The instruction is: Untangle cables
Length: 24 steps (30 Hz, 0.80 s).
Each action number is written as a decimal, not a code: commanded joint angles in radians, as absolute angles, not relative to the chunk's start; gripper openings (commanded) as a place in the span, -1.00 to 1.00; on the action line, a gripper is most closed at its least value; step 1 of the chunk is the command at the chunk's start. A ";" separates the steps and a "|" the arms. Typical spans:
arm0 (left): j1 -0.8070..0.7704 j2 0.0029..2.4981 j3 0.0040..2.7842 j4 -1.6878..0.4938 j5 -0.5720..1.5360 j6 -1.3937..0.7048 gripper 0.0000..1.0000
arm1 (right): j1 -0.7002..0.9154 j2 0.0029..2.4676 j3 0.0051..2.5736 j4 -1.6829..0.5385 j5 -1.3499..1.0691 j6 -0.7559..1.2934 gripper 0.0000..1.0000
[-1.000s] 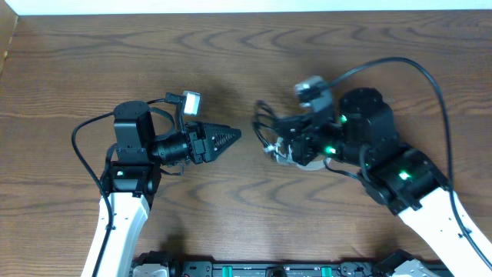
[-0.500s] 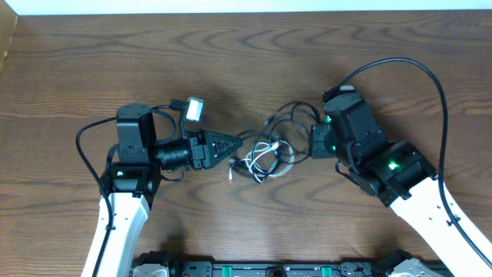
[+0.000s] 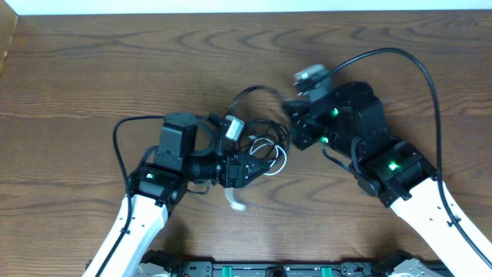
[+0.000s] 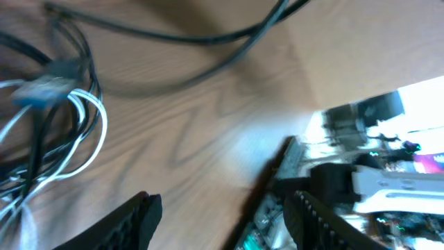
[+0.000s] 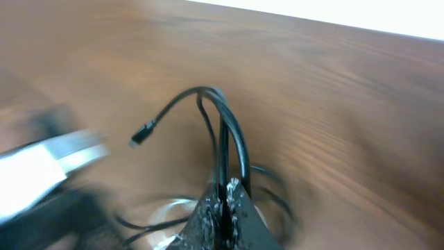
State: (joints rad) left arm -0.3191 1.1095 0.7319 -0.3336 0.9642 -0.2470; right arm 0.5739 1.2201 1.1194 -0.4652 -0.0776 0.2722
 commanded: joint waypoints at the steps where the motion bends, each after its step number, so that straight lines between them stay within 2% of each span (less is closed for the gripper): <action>1: -0.347 1.101 0.740 -0.353 0.786 -0.210 0.26 | 0.568 1.215 1.131 -0.582 0.408 0.484 -0.98; 3: -0.347 1.102 0.740 -0.357 0.756 -0.210 0.25 | 0.568 1.215 1.131 -0.675 0.503 0.535 -0.91; 4: -0.347 1.101 0.740 -0.358 0.744 -0.210 0.25 | 0.568 1.216 1.131 -0.734 0.548 0.563 -0.69; 8: -0.347 1.098 0.742 -0.355 0.740 -0.221 0.26 | 0.568 1.218 1.130 -0.891 0.596 0.632 0.77; 9: -0.347 1.095 0.744 -0.354 0.745 -0.228 0.26 | 0.568 1.220 1.129 -0.912 0.575 0.632 0.97; 12: -0.347 1.075 0.759 -0.347 0.813 -0.229 0.26 | 0.568 1.224 1.129 -0.925 0.419 0.575 0.98; 18: -0.347 0.994 0.790 -0.339 0.824 -0.230 0.25 | 0.570 1.273 1.126 -0.857 0.010 0.232 0.99; 24: -0.347 0.913 0.790 -0.412 0.639 -0.230 0.22 | 0.570 1.450 1.121 -0.838 -0.007 0.162 0.99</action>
State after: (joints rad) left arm -0.3443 0.9451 0.7654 -0.3782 0.7486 -0.2352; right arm 0.5705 1.3651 1.1187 -0.8463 0.0620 0.2485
